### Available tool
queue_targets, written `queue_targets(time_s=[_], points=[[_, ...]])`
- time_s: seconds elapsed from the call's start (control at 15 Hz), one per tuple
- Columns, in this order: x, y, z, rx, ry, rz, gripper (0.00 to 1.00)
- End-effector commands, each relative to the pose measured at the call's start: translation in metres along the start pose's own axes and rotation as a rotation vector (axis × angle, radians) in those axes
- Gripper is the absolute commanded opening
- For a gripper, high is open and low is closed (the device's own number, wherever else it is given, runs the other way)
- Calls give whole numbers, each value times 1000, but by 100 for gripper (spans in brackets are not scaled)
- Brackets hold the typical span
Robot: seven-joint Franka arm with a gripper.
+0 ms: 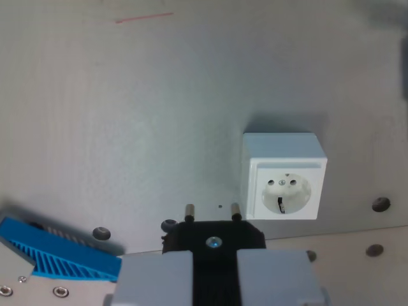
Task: Move above the white socket
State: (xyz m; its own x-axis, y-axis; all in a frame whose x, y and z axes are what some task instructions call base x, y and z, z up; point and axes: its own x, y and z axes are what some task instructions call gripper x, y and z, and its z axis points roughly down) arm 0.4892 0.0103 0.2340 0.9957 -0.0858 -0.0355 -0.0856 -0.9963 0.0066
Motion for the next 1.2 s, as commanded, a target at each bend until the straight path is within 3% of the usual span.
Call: queue_targets(time_s=[0.07,1.2], points=[[-12,10,12,23,117,-5,0],[-55,42,83,28,110,16,0]])
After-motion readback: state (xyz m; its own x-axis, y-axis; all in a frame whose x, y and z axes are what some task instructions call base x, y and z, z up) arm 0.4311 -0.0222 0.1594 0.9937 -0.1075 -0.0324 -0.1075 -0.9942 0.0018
